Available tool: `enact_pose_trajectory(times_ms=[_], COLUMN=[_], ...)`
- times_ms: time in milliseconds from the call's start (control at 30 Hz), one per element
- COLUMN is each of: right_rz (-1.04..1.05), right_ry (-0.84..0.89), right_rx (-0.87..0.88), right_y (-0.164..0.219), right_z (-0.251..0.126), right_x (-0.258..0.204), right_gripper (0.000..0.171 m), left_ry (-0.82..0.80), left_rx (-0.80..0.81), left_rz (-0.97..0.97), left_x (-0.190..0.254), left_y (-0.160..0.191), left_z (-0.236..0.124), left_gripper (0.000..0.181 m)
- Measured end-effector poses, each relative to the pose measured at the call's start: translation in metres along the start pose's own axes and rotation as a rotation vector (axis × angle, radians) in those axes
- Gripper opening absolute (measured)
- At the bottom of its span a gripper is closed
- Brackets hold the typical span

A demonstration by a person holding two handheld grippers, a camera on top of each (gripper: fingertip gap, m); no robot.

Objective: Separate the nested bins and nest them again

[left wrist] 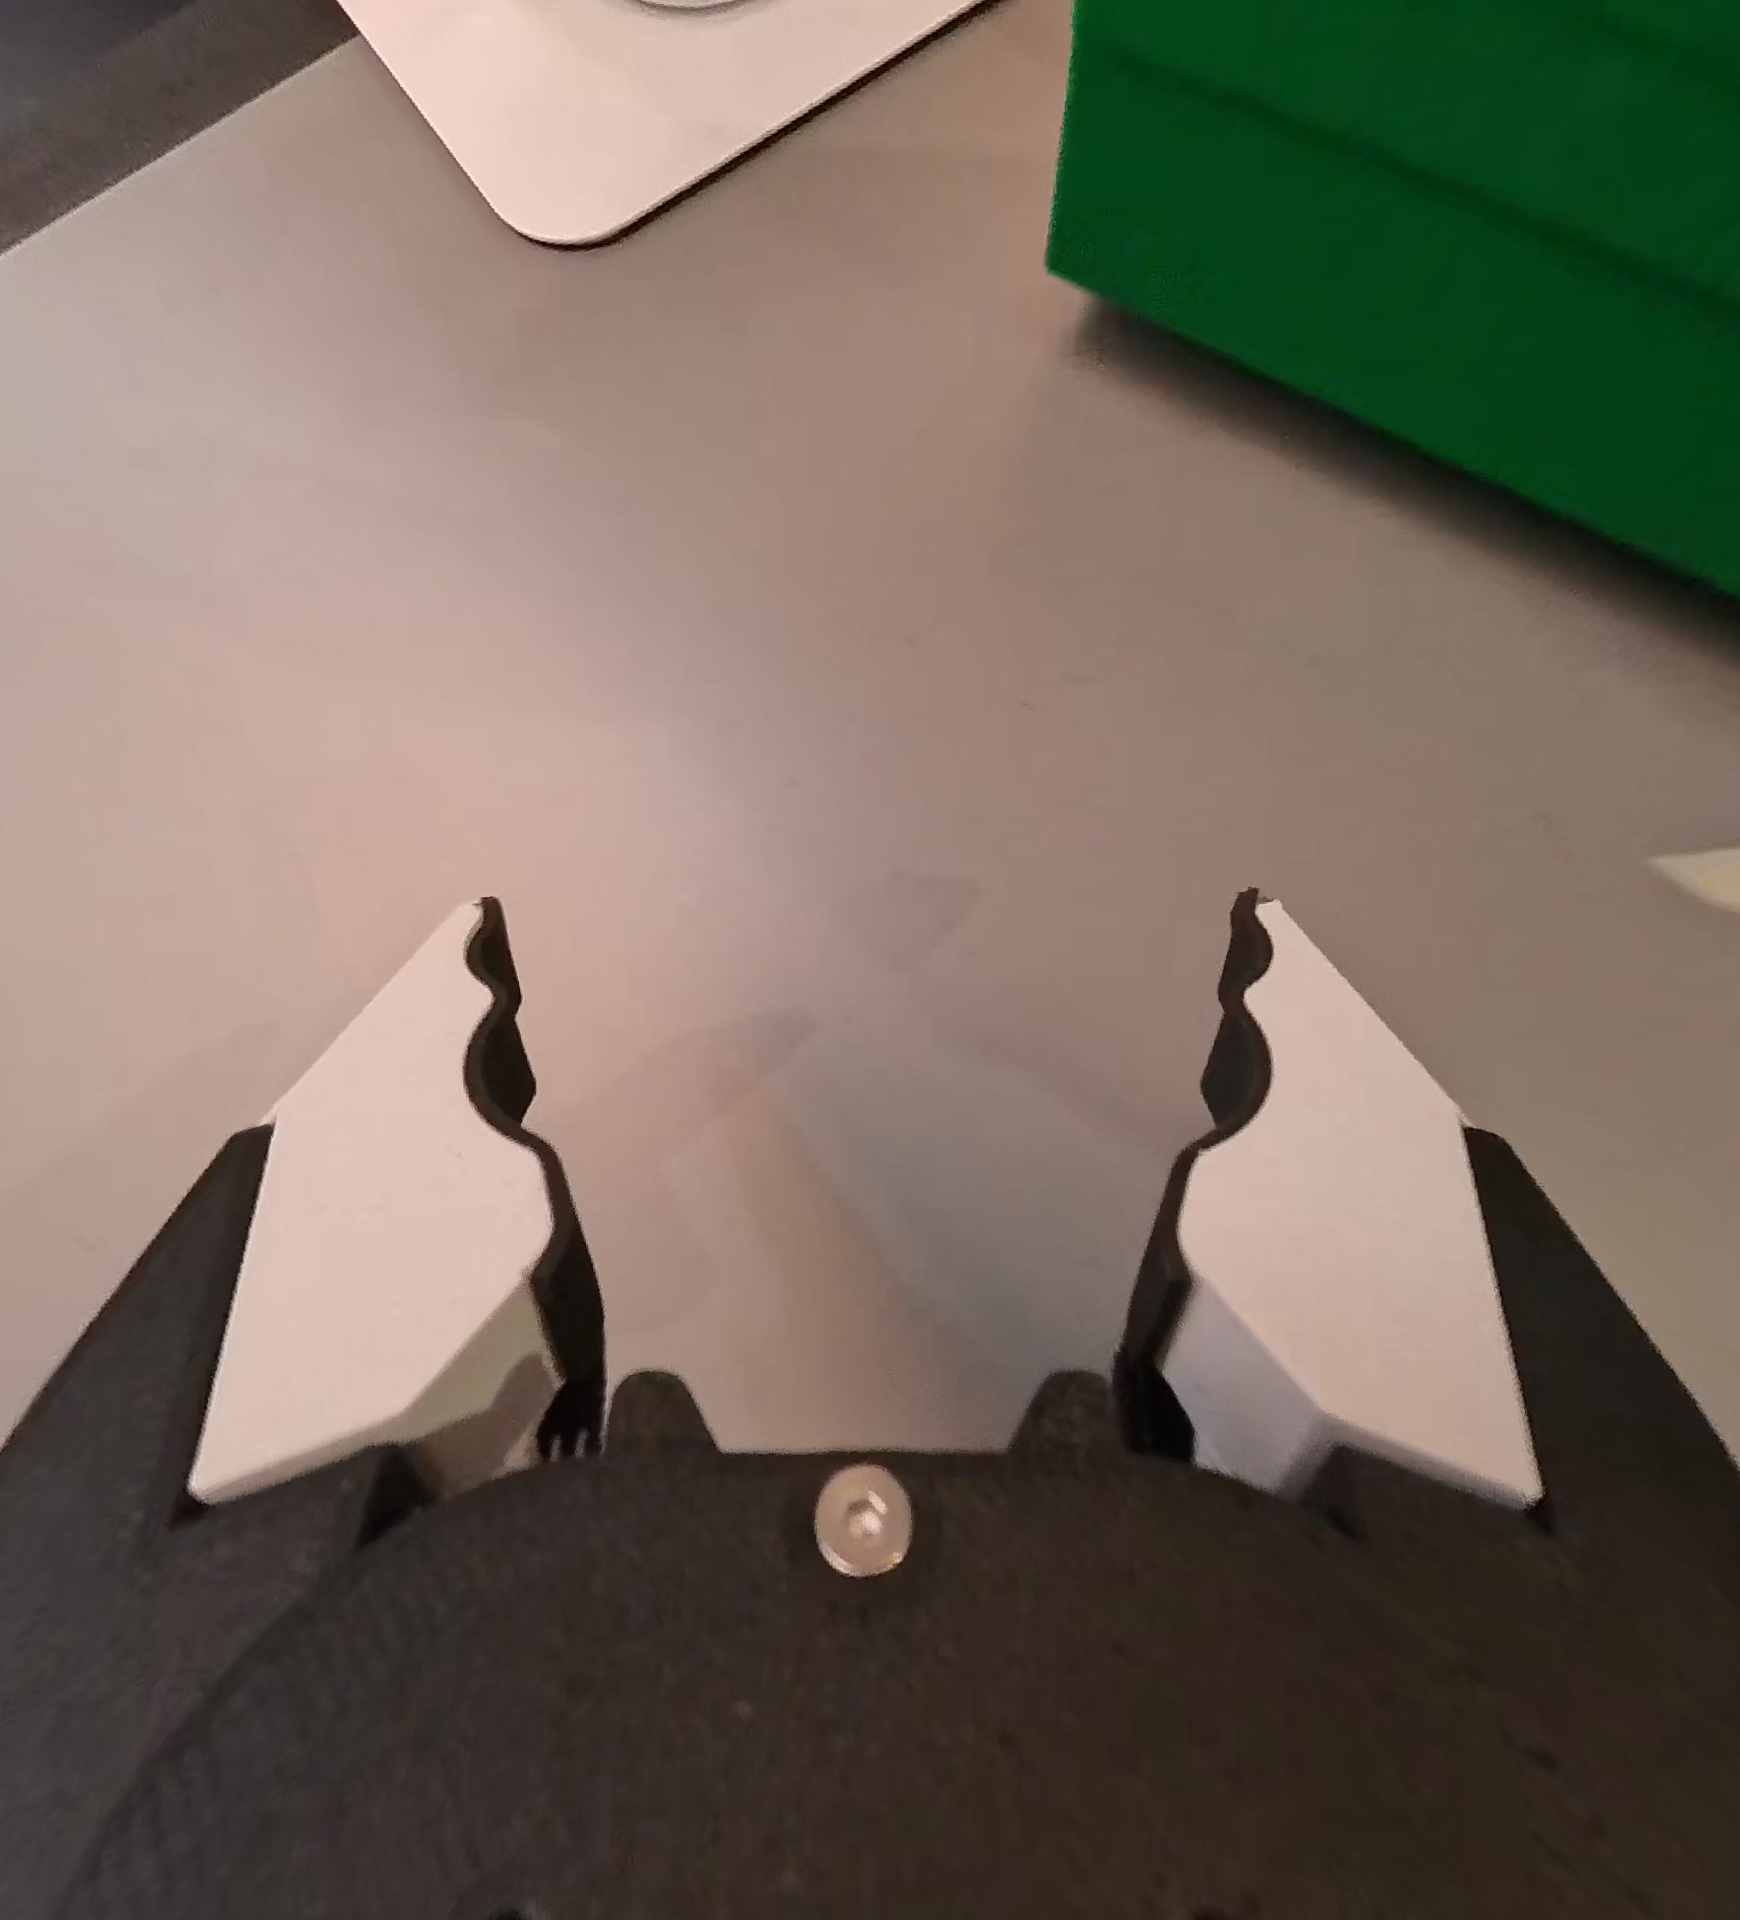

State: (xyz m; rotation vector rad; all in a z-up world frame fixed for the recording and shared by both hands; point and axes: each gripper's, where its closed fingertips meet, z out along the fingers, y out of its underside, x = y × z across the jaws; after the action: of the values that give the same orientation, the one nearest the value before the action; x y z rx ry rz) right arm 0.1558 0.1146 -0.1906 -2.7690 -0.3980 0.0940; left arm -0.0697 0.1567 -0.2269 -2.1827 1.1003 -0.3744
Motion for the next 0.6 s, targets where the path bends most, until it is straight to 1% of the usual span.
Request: enact_pose_trajectory(times_ms=[67, 100, 133, 167, 200, 233, 300, 333, 400, 533, 600], right_rz=[0.002, 0.0, -0.003, 0.001, 0.02, 0.043, 0.066, 0.077, 0.111, 0.167, 0.177], right_ry=[-0.006, -0.007, -0.014, -0.049, -0.104, -0.145, -0.172, -0.212, -0.314, -0.523, -0.614], right_rx=[-0.018, -0.022, -0.011, 0.01, 0.021, 0.017, -0.02, -0.047, -0.057, 0.011, 0.037], right_y=[0.002, 0.003, 0.002, -0.001, -0.003, -0.001, 0.009, 0.017, 0.026, 0.027, 0.028], right_z=[0.009, 0.012, 0.013, 0.01, 0.007, 0.004, 0.0, -0.001, -0.002, -0.013, -0.015], right_x=[-0.004, -0.006, -0.009, -0.015, -0.022, -0.026, -0.025, -0.028, -0.039, -0.07, -0.091], right_gripper=[0.101, 0.107, 0.106, 0.105, 0.11, 0.111, 0.112, 0.112, 0.121, 0.119, 0.119], left_ry=[0.024, 0.033, 0.053, 0.082, 0.103, 0.119, 0.175, 0.215, 0.31, 0.502, 0.556], left_rx=[0.007, 0.014, 0.024, 0.038, 0.051, 0.061, 0.07, 0.067, 0.062, 0.07, 0.082], left_rz=[-0.018, -0.025, -0.034, -0.047, -0.058, -0.063, -0.071, -0.084, -0.124, -0.223, -0.269], left_x=[0.003, 0.005, 0.008, 0.013, 0.017, 0.021, 0.034, 0.042, 0.062, 0.101, 0.112], left_y=[-0.001, -0.003, -0.005, -0.008, -0.012, -0.015, -0.021, -0.022, -0.027, -0.038, -0.044], left_z=[0.0, -0.001, -0.001, -0.002, -0.004, -0.005, -0.008, -0.01, -0.011, -0.015, -0.018], left_gripper=[0.13, 0.13, 0.13, 0.13, 0.13, 0.129, 0.128, 0.127, 0.126, 0.129, 0.129])
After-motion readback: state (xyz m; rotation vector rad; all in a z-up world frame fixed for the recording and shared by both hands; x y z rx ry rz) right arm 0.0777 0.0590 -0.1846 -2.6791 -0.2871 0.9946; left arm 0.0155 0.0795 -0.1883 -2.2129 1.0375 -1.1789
